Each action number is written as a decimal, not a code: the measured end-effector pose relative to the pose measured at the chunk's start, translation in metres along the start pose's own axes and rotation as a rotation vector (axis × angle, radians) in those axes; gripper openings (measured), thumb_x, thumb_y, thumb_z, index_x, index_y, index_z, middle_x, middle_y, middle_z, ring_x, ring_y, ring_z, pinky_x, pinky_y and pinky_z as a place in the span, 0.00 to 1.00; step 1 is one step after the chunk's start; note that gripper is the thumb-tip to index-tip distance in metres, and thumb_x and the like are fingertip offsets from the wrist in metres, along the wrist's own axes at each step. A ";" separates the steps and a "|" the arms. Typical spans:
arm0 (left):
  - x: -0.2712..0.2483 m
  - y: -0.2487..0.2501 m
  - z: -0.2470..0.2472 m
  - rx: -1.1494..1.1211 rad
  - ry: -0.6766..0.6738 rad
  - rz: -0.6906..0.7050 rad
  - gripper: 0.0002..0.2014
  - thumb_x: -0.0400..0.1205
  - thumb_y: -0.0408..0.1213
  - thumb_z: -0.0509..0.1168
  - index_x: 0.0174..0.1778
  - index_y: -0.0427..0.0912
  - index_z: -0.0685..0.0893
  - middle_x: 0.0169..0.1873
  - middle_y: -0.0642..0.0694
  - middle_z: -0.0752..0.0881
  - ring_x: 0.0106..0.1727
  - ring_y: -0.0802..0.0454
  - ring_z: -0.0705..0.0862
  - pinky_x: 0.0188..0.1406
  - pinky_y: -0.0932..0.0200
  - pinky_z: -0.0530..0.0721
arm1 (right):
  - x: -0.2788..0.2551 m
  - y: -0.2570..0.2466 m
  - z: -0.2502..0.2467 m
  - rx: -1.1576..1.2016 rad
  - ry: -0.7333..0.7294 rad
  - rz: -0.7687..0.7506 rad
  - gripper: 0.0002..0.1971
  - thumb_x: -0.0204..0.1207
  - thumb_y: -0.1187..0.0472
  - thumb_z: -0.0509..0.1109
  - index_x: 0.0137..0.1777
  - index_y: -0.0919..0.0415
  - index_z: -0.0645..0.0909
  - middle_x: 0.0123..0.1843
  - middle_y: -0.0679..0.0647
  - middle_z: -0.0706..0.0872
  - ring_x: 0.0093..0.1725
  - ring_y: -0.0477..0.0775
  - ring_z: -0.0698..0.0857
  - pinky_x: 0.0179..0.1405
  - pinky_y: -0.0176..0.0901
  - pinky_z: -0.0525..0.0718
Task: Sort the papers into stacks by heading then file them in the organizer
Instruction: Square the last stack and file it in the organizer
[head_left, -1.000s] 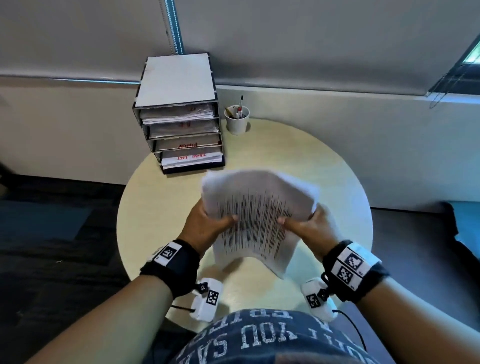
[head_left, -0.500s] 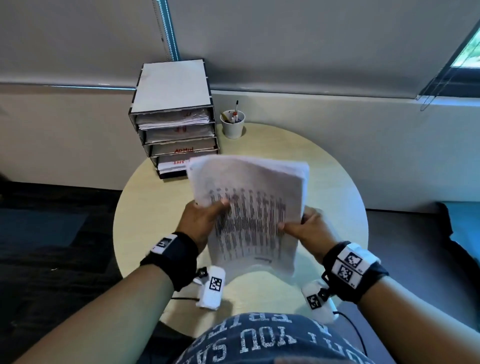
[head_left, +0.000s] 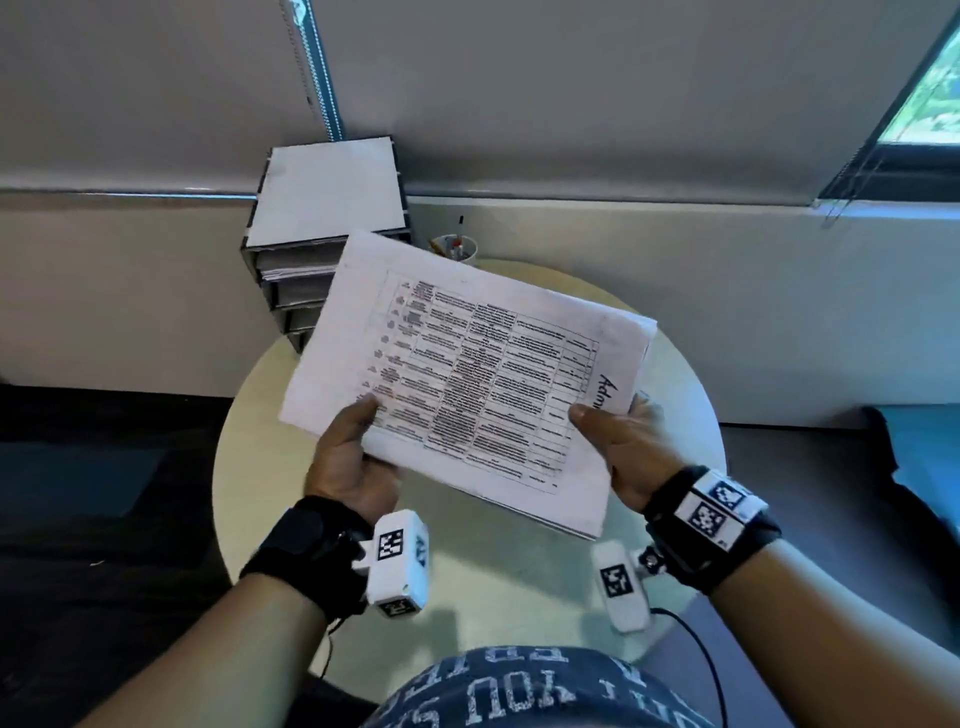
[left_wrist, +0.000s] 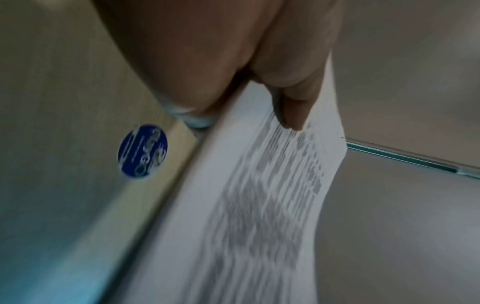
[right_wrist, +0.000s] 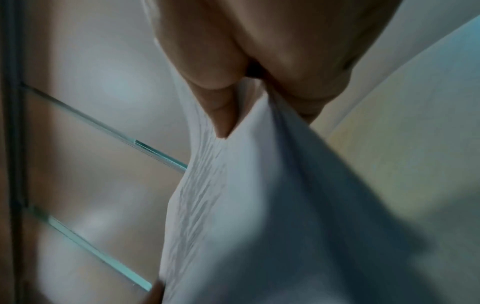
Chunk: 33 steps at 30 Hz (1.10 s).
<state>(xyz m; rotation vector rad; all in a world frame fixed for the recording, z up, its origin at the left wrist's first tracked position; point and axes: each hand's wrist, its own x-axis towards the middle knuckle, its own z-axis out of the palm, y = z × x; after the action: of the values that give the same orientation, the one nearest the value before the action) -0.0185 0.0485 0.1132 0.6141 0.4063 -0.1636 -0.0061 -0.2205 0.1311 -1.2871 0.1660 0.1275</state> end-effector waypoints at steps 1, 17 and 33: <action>-0.002 0.007 -0.006 -0.002 0.001 0.038 0.26 0.79 0.38 0.64 0.74 0.37 0.80 0.66 0.36 0.86 0.64 0.38 0.87 0.49 0.40 0.91 | 0.001 -0.005 -0.007 -0.006 -0.012 0.022 0.15 0.78 0.79 0.65 0.60 0.67 0.84 0.53 0.63 0.92 0.51 0.66 0.91 0.50 0.60 0.90; -0.024 0.041 -0.033 0.935 -0.082 0.508 0.25 0.67 0.33 0.82 0.61 0.50 0.88 0.58 0.45 0.91 0.60 0.48 0.87 0.62 0.47 0.84 | -0.001 -0.024 -0.026 -0.389 -0.025 -0.254 0.09 0.72 0.80 0.73 0.50 0.74 0.85 0.38 0.52 0.88 0.30 0.33 0.83 0.35 0.25 0.81; -0.019 -0.040 -0.137 1.051 0.333 0.070 0.25 0.59 0.41 0.77 0.52 0.36 0.91 0.51 0.39 0.93 0.61 0.39 0.88 0.58 0.34 0.87 | -0.001 0.103 -0.074 -0.763 -0.081 0.145 0.09 0.65 0.76 0.79 0.31 0.63 0.86 0.27 0.50 0.89 0.34 0.51 0.84 0.40 0.58 0.85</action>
<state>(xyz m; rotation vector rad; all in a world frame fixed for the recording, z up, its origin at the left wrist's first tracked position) -0.0901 0.0976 -0.0012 1.7031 0.6134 -0.2046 -0.0299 -0.2633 0.0141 -2.0255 0.1453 0.3936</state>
